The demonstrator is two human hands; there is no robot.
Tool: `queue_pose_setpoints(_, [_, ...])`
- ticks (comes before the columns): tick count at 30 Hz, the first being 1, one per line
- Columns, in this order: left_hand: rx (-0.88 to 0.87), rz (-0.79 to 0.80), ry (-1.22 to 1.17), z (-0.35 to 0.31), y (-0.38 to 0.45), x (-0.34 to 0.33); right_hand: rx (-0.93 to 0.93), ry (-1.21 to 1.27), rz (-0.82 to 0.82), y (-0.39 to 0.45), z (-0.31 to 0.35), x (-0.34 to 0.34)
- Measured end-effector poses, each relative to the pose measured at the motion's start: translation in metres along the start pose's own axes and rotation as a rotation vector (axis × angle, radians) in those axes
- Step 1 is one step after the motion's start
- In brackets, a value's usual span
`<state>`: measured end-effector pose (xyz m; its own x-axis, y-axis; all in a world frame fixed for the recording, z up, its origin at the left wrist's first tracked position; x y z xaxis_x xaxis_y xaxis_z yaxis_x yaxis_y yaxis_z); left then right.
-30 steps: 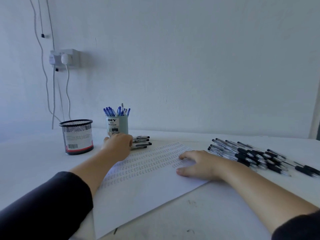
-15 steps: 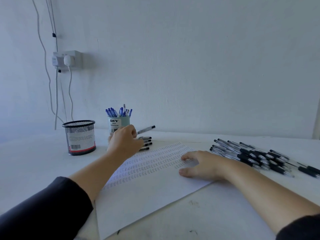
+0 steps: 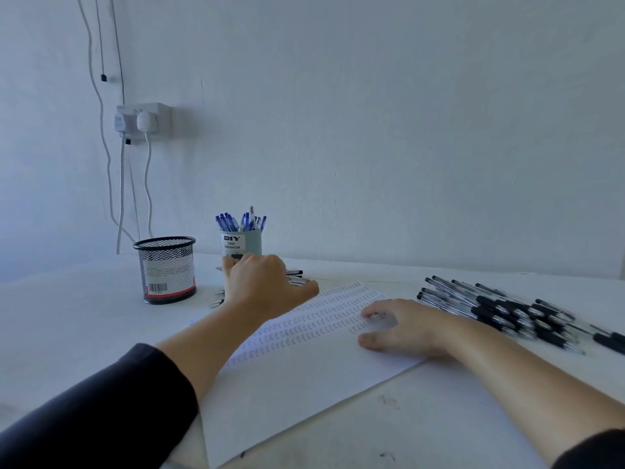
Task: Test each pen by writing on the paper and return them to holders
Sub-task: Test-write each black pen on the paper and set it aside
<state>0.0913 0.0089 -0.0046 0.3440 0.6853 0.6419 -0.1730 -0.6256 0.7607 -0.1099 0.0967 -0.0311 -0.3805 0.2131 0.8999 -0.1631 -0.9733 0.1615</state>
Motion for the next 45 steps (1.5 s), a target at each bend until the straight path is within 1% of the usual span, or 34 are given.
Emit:
queue_pose_setpoints(3, [-0.017, -0.013, -0.001, -0.003, -0.001, 0.001, 0.0, 0.001, -0.001, -0.001, 0.001, 0.001])
queue_pose_setpoints(6, [-0.066, 0.012, -0.019, -0.004, -0.001, 0.0, 0.003, 0.004, 0.006, -0.004, 0.002, 0.003])
queue_pose_setpoints(8, [-0.12, 0.03, -0.139, -0.003, -0.001, -0.004, -0.003, 0.014, 0.014, -0.005, 0.002, 0.004])
queue_pose_setpoints(10, [-0.129, 0.028, -0.263, -0.003, -0.001, -0.006, -0.007, 0.014, 0.022, -0.005, 0.002, 0.005])
queue_pose_setpoints(12, [-0.111, -0.01, -0.372, -0.006, -0.001, -0.003, 0.0, 0.004, 0.035, -0.005, 0.002, 0.005])
queue_pose_setpoints(14, [-0.063, -0.083, -0.492, -0.012, -0.001, 0.009, 0.012, -0.004, 0.046, -0.005, 0.002, 0.005])
queue_pose_setpoints(16, [0.055, -0.044, -0.621, -0.017, -0.001, 0.015, 0.011, -0.011, 0.051, -0.004, 0.002, 0.005])
queue_pose_setpoints(17, [0.165, 0.019, -0.734, -0.02, -0.002, 0.016, 0.009, -0.017, 0.052, -0.004, 0.001, 0.005])
queue_pose_setpoints(19, [0.511, 0.203, -1.078, -0.023, -0.004, 0.015, 0.007, -0.034, 0.058, -0.004, 0.001, 0.006])
queue_pose_setpoints(20, [0.659, 0.286, -1.21, -0.024, -0.007, 0.015, 0.006, -0.035, 0.058, -0.004, 0.001, 0.006])
queue_pose_setpoints(21, [0.744, 0.349, -1.276, -0.026, -0.009, 0.015, -0.001, -0.033, 0.056, -0.004, 0.001, 0.006])
queue_pose_setpoints(23, [0.792, 0.433, -1.334, -0.029, -0.012, 0.012, -0.014, -0.031, 0.048, -0.004, 0.002, 0.006])
queue_pose_setpoints(26, [0.803, 0.508, -1.373, -0.034, -0.017, 0.012, -0.017, -0.03, 0.049, -0.005, 0.003, 0.007])
queue_pose_setpoints(28, [0.819, 0.535, -1.359, -0.038, -0.023, 0.011, -0.014, -0.009, 0.061, -0.006, 0.003, 0.009])
queue_pose_setpoints(30, [0.795, 0.549, -1.322, -0.044, -0.028, 0.01, -0.01, -0.01, 0.077, -0.008, 0.004, 0.012])
queue_pose_setpoints(35, [0.663, 0.487, -1.213, -0.05, -0.031, 0.011, -0.01, -0.027, 0.104, -0.012, 0.006, 0.015])
queue_pose_setpoints(38, [0.641, 0.469, -1.197, -0.052, -0.032, 0.011, -0.013, -0.018, 0.106, -0.013, 0.006, 0.015])
queue_pose_setpoints(45, [0.567, 0.395, -1.028, -0.056, -0.038, 0.008, -0.018, -0.003, 0.111, -0.015, 0.008, 0.015])
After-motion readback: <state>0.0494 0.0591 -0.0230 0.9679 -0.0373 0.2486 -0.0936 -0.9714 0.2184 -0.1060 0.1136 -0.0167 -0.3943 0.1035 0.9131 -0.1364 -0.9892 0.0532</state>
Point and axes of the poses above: each hand's wrist, its own y-axis towards the middle knuckle, its own x-axis out of the back of the hand, z = x × y, the point moved 1 cm from there along y, towards the middle knuckle, and after that the axes turned 11 degrees about -z, right-handed, at the moved point
